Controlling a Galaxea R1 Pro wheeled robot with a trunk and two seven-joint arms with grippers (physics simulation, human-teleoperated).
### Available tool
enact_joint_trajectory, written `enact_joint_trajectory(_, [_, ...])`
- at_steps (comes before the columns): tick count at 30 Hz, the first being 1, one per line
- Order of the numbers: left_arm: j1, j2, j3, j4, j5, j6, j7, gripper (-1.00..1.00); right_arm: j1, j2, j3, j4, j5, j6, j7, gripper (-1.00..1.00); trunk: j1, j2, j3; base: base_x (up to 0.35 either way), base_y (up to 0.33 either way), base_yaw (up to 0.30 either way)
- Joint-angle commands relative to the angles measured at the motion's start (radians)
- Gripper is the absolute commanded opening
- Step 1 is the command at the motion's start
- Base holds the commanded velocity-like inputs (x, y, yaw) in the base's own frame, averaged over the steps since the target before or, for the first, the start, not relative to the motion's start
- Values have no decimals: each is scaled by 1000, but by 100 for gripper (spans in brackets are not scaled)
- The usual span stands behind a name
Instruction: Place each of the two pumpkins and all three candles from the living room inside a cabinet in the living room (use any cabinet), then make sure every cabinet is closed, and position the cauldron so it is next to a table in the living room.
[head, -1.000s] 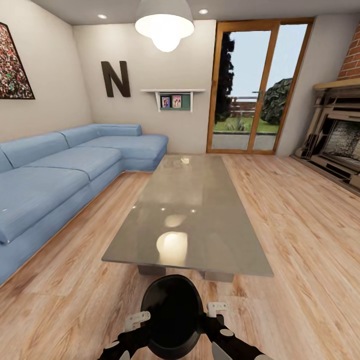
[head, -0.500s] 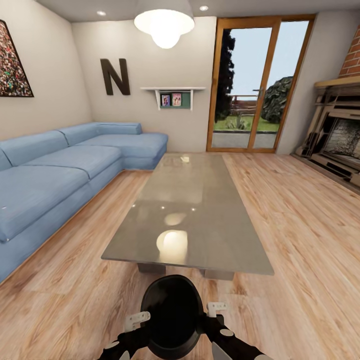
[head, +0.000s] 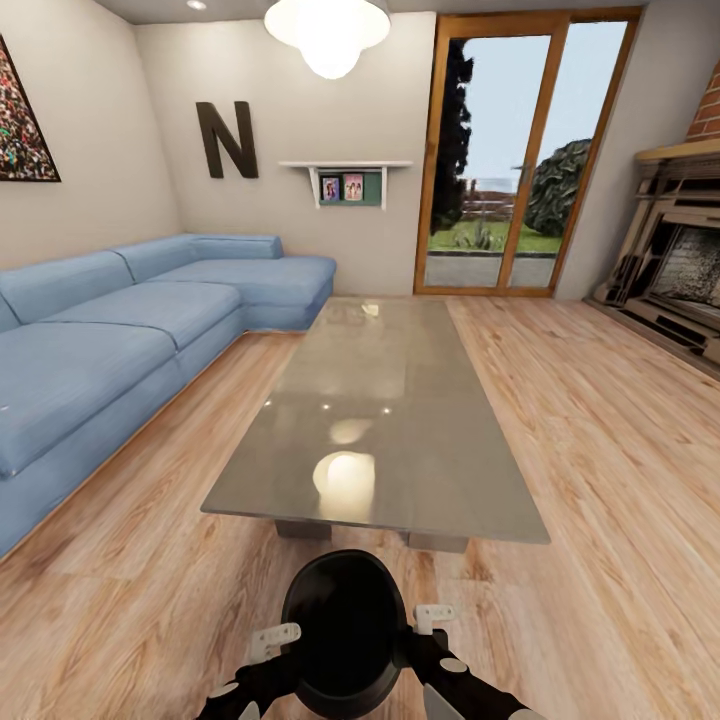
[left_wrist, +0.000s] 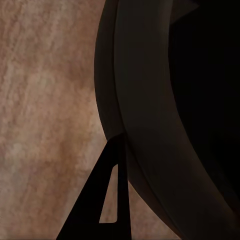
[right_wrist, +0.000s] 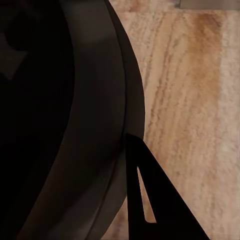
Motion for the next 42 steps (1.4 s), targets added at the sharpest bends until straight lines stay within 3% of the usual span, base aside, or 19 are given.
enact_joint_trajectory(1, [0, 4, 18, -1, 3, 3, 9, -100, -1, 0, -20, -9, 7, -15, 0, -100, 0, 0, -1, 0, 0, 0])
enact_joint_trajectory(24, [0, 4, 18, -1, 4, 3, 7, -100, -1, 0, -20, -9, 7, -15, 0, -100, 0, 0, -1, 36, 0, 0])
enact_joint_trajectory(37, [-1, 4, 18, -1, 4, 3, 9, -100, -1, 0, -20, -9, 7, -15, 0, -100, 4, -3, -40, 0, 0, 0])
enact_joint_trajectory(42, [0, 4, 18, -1, 4, 2, 8, -100, -1, 0, -20, -9, 7, -15, -1, -100, 4, -3, -40, 0, 0, 0])
